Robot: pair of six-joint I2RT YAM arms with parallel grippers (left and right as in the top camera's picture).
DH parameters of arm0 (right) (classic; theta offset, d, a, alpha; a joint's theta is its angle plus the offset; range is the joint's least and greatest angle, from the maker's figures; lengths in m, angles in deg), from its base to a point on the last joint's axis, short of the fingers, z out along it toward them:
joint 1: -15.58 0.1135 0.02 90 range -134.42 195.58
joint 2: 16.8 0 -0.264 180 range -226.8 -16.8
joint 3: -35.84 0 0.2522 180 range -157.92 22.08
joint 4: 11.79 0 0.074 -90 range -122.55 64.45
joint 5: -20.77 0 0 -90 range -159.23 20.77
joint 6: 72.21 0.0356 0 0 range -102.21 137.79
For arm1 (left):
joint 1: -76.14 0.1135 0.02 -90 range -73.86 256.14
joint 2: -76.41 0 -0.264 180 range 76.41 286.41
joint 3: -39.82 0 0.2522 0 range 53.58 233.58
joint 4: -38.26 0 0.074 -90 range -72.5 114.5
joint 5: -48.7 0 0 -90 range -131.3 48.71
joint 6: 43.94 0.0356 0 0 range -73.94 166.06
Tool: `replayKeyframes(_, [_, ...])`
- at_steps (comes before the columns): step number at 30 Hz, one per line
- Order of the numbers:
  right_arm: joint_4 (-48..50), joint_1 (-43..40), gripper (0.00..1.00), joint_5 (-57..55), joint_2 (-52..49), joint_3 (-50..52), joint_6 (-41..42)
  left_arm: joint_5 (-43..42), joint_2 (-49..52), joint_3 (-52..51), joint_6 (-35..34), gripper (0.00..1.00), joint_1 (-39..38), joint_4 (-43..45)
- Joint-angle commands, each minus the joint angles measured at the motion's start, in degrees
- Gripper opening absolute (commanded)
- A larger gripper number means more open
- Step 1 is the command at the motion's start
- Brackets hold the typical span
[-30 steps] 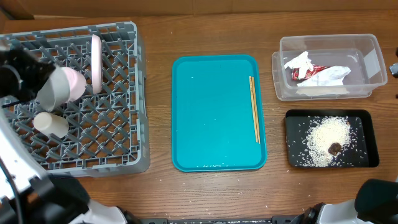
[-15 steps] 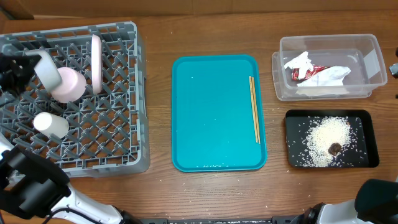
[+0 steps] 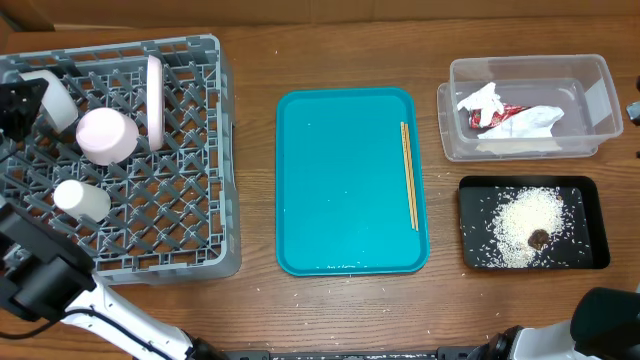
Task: Sort waste into correct bins and load items into the dishwasher
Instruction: 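Lower the white bowl into the rack's back-left corner and release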
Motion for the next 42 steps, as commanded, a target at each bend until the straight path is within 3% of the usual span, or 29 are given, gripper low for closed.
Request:
replayKeyframes(1, [0.13, -0.09, 1.0, -0.63, 0.07, -1.14, -0.17, -0.59, 2.36, 0.63, -5.4, 0.04, 0.68, 4.98])
replayKeyframes(13, [0.13, -0.09, 1.0, -0.63, 0.07, -1.14, -0.17, -1.01, 3.69, 0.63, -7.78, 0.04, 3.41, 8.24])
replayKeyframes(18, [0.13, -0.09, 1.0, -0.63, 0.07, -1.14, -0.17, -0.96, 3.69, 0.63, -7.1, 0.09, 4.9, 8.2])
replayKeyframes(23, [0.13, -0.09, 1.0, -0.63, 0.07, -1.14, -0.17, -1.2, 3.69, 0.63, -7.13, 0.19, 5.42, 7.32])
replayKeyframes(25, [0.13, -0.09, 1.0, -0.63, 0.07, -1.14, -0.17, -2.34, 3.69, 0.63, -7.17, 0.06, 5.46, 7.65])
replayKeyframes(26, [0.13, -0.09, 1.0, -0.63, 0.07, -1.14, -0.17, -3.43, 3.69, 0.63, -7.21, 0.04, 5.46, 8.44])
replayKeyframes(32, [0.13, -0.09, 1.0, -0.63, 0.07, -1.14, -0.17, -7.06, 3.69, 0.63, -12.68, 0.04, 4.17, 16.76])
replayKeyframes(37, [0.13, -0.09, 1.0, -0.63, 0.07, -1.14, -0.17, -6.93, 3.72, 0.63, -12.22, 0.04, 2.54, 16.52])
replayKeyframes(39, [0.13, -0.09, 1.0, -0.61, 0.07, -1.14, -0.17, -10.93, 3.69, 0.66, -12.28, 0.11, 2.36, 19.43])
replayKeyframes(42, [0.13, -0.09, 1.0, -0.63, 0.07, -1.14, -0.17, -14.8, 3.52, 1.31, -15.02, 0.13, 2.54, 24.22])
